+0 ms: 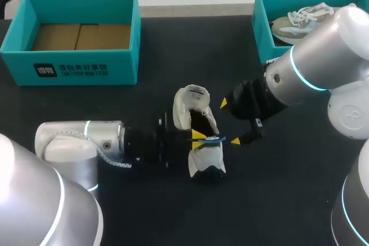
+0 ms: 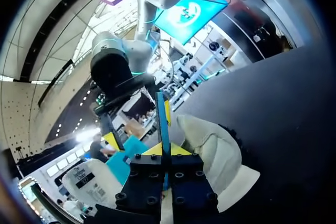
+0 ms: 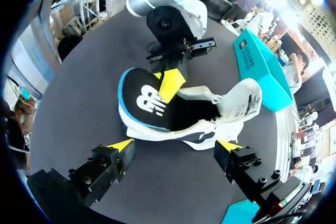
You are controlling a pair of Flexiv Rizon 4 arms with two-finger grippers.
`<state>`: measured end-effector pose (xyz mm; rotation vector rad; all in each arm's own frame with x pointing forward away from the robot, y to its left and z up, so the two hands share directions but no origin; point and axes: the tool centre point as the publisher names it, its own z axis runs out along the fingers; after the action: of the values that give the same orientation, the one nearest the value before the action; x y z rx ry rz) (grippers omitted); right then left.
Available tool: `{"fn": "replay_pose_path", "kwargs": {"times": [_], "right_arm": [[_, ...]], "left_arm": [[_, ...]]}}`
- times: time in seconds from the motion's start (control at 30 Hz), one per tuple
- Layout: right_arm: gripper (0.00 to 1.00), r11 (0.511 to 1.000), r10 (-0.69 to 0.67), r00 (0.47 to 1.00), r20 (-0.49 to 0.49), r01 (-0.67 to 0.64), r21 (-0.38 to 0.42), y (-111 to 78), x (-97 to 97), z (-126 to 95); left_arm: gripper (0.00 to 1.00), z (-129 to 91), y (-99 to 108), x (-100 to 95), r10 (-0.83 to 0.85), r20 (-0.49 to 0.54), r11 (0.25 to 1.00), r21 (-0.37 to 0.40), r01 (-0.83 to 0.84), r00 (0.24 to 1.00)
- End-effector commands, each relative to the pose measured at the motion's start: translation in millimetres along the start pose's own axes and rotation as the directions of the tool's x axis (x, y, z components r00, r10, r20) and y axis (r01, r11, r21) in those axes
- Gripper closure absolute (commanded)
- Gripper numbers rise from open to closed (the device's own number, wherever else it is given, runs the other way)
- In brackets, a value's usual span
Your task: Take the shoe out of the shoebox, open the shoe tongue, remove and reinsert the insole, then place the shoe into the shoebox
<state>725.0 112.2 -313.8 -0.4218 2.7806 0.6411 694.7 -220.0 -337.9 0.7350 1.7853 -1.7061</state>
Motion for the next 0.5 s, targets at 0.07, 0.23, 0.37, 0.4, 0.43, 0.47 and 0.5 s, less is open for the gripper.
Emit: {"fn": "replay_pose_path", "kwargs": {"times": [0.07, 0.23, 0.37, 0.4, 0.43, 0.47, 0.5], "right_arm": [[0.00, 1.000, -0.001, 1.000, 0.002, 0.001, -0.001, -0.2, 1.0, 1], [0.00, 1.000, -0.001, 1.000, 0.002, 0.001, -0.001, -0.2, 1.0, 1], [0.00, 1.000, -0.001, 1.000, 0.002, 0.001, -0.001, -0.2, 1.0, 1], [0.00, 1.000, -0.001, 1.000, 0.002, 0.001, -0.001, -0.2, 1.0, 1], [0.00, 1.000, -0.001, 1.000, 0.002, 0.001, -0.001, -0.2, 1.0, 1], [0.00, 1.000, -0.001, 1.000, 0.002, 0.001, -0.001, -0.2, 1.0, 1], [0.00, 1.000, -0.001, 1.000, 0.002, 0.001, -0.001, -0.2, 1.0, 1]], "left_arm": [[1.00, 2, 15, -6.4, 0.011, 0.008, 1.000, -0.024, -0.011, 1.000], [1.00, -5, 23, -13.2, 0.014, 0.024, 0.999, -0.052, -0.013, 1.000], [1.00, -6, 18, -14.4, 0.013, 0.031, 0.999, -0.051, -0.011, 0.999], [0.85, -6, 15, -15.0, 0.011, 0.035, 0.999, -0.045, -0.009, 0.999], [0.76, -6, 12, -15.4, 0.013, 0.036, 0.999, -0.039, -0.011, 0.999], [0.75, -6, 8, -15.8, 0.016, 0.036, 0.999, -0.031, -0.015, 0.999], [0.70, -5, 5, -16.0, 0.015, 0.035, 1.000, -0.023, -0.014, 0.999]]}}
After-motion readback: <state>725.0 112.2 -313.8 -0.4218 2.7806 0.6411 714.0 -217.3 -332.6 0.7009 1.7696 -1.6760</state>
